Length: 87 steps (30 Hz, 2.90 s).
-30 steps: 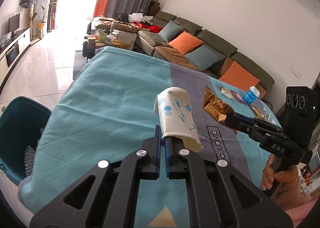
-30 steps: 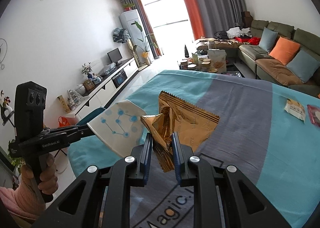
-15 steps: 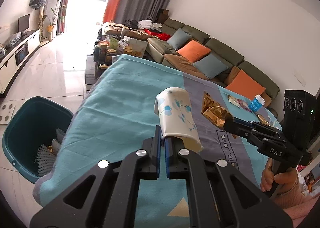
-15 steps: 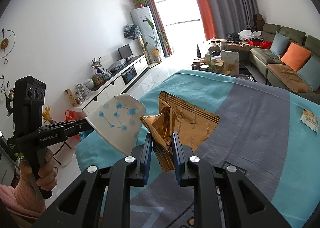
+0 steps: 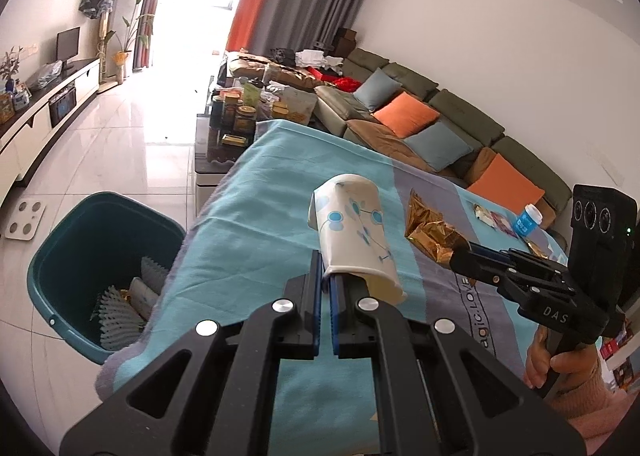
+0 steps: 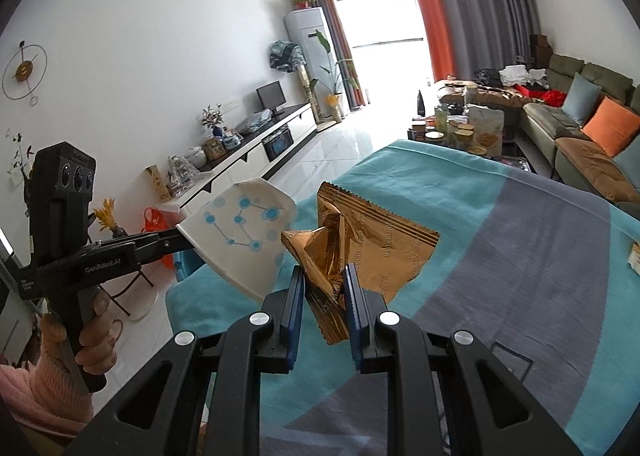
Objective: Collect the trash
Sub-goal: 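Carry the paper cup with the left tool while the right tool carries the foil wrapper to the bin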
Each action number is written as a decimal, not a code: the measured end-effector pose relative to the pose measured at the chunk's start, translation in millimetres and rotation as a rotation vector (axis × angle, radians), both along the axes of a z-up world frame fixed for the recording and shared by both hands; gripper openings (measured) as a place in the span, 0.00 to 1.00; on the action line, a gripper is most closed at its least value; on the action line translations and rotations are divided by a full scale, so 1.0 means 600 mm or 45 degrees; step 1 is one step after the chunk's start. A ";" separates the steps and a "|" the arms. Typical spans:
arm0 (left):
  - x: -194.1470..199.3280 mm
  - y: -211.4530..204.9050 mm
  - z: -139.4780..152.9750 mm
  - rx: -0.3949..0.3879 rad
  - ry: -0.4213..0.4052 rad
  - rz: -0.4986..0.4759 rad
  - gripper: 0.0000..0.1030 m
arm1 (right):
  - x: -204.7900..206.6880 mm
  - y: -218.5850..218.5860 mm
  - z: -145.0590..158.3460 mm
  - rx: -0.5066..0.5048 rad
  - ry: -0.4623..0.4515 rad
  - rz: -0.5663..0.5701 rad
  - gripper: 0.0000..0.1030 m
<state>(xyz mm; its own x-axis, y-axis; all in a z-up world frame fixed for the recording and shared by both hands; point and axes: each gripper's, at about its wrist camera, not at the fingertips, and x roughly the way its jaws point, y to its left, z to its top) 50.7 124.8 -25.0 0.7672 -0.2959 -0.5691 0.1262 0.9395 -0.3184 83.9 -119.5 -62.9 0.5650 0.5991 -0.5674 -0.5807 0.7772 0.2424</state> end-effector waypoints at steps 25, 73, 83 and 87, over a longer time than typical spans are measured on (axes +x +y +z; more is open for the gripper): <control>-0.043 0.115 -0.004 -0.028 -0.014 0.211 0.04 | -0.009 0.124 0.003 -0.049 -0.007 0.213 0.18; -0.085 0.242 -0.058 -0.071 0.082 0.489 0.04 | 0.019 0.285 0.004 -0.142 -0.011 0.462 0.18; -0.079 0.248 -0.067 -0.047 0.100 0.515 0.04 | 0.027 0.302 -0.004 -0.157 0.005 0.480 0.18; -0.078 0.250 -0.067 -0.039 0.102 0.524 0.04 | 0.032 0.315 -0.007 -0.168 0.016 0.493 0.18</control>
